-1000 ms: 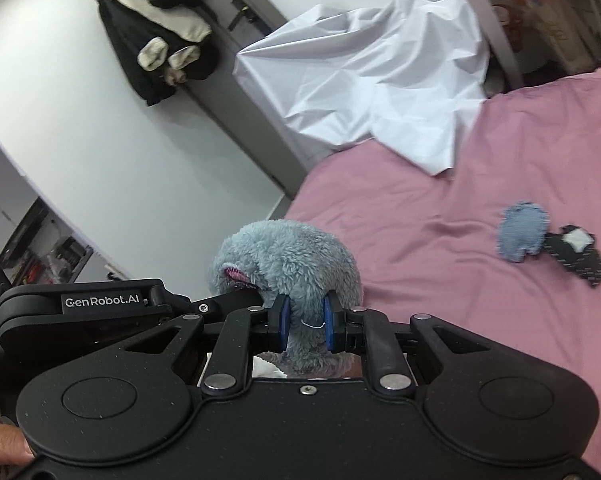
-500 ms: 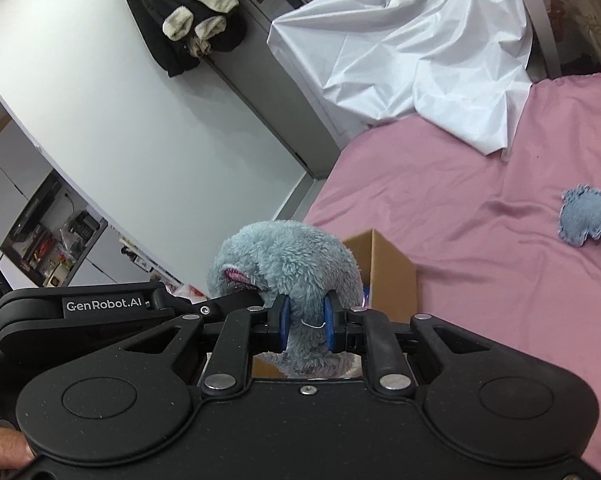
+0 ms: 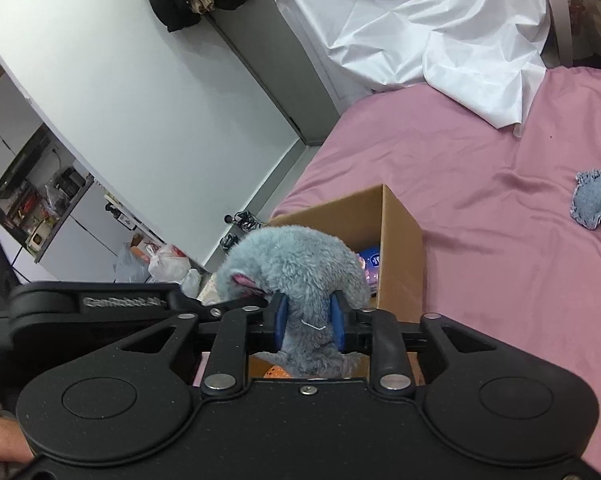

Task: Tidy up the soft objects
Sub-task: 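Carry the grey plush mouse with both tools over the box, then open both tools to drop the grey plush mouse into the box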

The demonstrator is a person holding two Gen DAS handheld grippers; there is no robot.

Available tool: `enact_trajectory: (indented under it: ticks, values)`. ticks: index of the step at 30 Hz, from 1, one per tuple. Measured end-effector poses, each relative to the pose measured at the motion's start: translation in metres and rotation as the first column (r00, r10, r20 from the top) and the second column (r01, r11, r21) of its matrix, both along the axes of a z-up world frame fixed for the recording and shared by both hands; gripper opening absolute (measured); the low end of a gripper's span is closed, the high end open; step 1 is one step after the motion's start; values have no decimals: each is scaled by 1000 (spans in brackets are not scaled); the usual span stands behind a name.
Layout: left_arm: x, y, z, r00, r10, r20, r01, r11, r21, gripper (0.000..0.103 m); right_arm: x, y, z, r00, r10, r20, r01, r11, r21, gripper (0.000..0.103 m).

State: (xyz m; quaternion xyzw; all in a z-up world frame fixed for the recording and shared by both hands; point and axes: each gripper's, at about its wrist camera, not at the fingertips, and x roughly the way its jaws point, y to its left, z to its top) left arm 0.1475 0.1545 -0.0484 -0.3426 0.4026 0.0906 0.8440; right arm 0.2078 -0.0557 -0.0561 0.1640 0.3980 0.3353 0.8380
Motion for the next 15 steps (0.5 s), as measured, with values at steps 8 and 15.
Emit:
enact_trajectory:
  ticks: [8,15]
  values:
    - [0,0,-29,990,23,-136,-25,1000,-13,14,-2,-18,6,999,-49,18,49,998,34,37]
    - [0,-13,-9,991,37,-128,-23,994,105,33,-2,-34,8,996,-90,27,88,994,62,56]
